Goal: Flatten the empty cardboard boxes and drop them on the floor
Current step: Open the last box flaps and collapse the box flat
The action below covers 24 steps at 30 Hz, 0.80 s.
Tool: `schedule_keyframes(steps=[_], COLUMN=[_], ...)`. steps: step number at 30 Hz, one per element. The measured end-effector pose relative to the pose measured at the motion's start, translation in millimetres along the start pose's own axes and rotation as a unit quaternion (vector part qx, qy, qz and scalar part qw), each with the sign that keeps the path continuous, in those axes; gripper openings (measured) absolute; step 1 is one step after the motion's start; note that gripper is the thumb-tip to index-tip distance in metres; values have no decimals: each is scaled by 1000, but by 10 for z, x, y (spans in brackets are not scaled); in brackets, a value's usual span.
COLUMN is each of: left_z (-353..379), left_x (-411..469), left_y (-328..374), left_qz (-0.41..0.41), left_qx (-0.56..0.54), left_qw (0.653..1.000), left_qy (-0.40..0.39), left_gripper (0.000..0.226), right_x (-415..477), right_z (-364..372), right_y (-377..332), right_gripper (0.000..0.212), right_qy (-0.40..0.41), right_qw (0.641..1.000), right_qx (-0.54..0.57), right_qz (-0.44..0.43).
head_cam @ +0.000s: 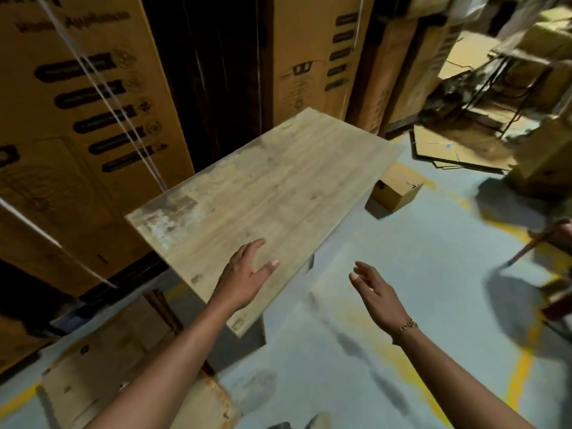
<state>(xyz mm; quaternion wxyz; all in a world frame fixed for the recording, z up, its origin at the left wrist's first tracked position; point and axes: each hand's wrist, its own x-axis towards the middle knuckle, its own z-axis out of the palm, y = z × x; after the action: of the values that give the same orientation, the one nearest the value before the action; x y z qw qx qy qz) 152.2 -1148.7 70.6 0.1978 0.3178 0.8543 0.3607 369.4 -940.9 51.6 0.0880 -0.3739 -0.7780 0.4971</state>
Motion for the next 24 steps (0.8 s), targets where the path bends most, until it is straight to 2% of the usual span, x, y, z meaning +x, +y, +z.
schedule_keyframes(steps=[9, 17, 24], left_z=[945, 1711, 2343], left_x=[1470, 3242, 4664], left_y=[910, 1564, 2319], left_qz=[36, 47, 66], left_qx=[16, -31, -17], left_qw=[998, 993, 985], left_qy=[-53, -101, -156], left_gripper=[59, 58, 57], right_x=[1191, 2568, 3717], right_z=[-1198, -2066, -2985], right_y=[327, 592, 782], right_gripper=[50, 49, 48], right_qy=[41, 67, 92], right_qw=[998, 993, 988], right_qx=[9, 24, 40], right_qz=[37, 89, 113])
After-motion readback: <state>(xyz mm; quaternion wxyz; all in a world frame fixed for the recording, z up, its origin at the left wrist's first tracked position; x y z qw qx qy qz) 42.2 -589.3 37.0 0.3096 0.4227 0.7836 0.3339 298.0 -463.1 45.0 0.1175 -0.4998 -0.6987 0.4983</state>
